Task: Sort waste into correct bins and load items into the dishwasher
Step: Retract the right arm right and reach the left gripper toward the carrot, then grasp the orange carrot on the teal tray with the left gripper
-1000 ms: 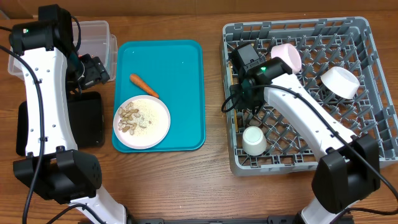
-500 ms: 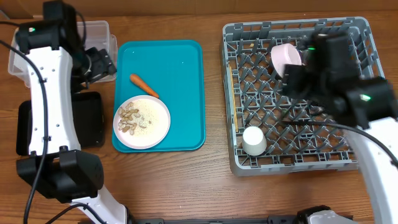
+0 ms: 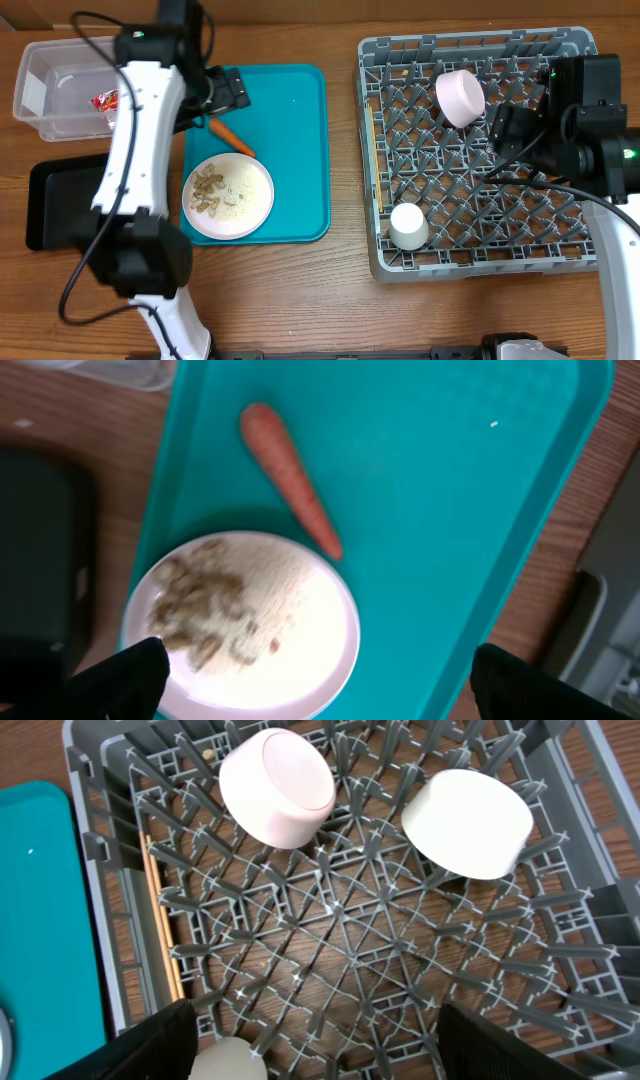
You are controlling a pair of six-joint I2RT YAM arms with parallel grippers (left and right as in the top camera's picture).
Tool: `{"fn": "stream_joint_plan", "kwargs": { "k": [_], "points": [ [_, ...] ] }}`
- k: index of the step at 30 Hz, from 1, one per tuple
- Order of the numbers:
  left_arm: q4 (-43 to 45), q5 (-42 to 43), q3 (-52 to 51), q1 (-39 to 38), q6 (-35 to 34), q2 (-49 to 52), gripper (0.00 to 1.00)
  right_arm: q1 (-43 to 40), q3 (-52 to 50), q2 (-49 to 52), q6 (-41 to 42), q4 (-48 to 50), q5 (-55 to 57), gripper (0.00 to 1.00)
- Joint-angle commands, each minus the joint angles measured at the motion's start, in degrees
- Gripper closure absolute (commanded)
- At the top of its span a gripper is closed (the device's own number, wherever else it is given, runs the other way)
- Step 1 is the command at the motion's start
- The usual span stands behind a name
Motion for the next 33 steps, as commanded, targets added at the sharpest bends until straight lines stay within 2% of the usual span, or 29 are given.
{"fn": "stream_joint_plan", "kwargs": {
  "k": [1,11,20,24,27,33],
  "points": [
    [1.8,-1.4,-0.2,-0.7,-4.2,5.3,0.02,-0.2,0.6,0.0,-0.3,0.2,-0.5,0.21],
    [6.6,-4.3,-0.2,0.2,-7.1,16.7,0.03,-0.2,0.2,0.0,-0.3,0.1,-0.6,0.21],
    [10.4,-5.4,-0.2,0.2,-6.9,21.0,0.05,-0.2,0.2,0.6,-0.2,0.1,-0.5,0.21],
    [10.8,-5.6,-0.2,0.2,-6.7,21.6,0.16,-0.2,0.2,0.6,-0.3,0.0,-0.6,0.21],
    [10.8,-5.6,-0.2,0.1,-6.6,22.4,0.31,-0.2,0.2,0.6,-0.2,0.0,-0.5,0.21],
    [10.0,-5.5,-0.2,0.1,-6.4,24.6,0.38,-0.2,0.2,0.6,-0.2,0.0,-0.5,0.21]
  ]
}}
